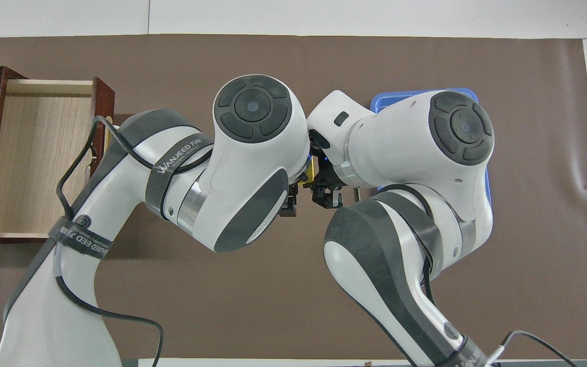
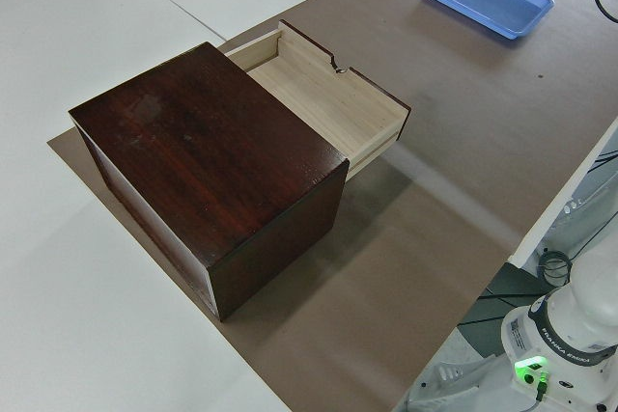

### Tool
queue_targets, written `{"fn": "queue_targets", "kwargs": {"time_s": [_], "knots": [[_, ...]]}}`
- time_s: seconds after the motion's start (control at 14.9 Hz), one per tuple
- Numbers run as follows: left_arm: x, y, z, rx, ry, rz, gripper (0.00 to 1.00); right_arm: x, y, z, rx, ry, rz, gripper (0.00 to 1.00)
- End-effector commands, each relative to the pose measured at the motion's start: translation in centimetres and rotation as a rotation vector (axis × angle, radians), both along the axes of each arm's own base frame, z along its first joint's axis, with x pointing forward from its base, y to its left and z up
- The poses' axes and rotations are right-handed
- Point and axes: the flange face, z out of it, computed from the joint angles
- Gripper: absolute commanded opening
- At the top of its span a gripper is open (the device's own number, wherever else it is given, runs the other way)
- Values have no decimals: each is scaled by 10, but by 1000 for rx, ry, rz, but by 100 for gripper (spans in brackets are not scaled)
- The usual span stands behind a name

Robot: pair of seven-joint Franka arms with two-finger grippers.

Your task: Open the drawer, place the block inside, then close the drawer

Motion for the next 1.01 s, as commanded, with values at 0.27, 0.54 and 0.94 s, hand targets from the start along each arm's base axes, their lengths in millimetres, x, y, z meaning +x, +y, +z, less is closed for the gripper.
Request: {"fn": "queue_targets", "kwargs": {"time_s": [0.27,0.54,0.94], "knots": [[-2,10,2,-22,-7,31,0,4,2,3,26,-4,9,0],[1,14,3,-41,10,50,0,2,6,7,30,-1,6,2],[12,29,2,-32,11,66,0,-1,11,9,29,19,-34,100]]}}
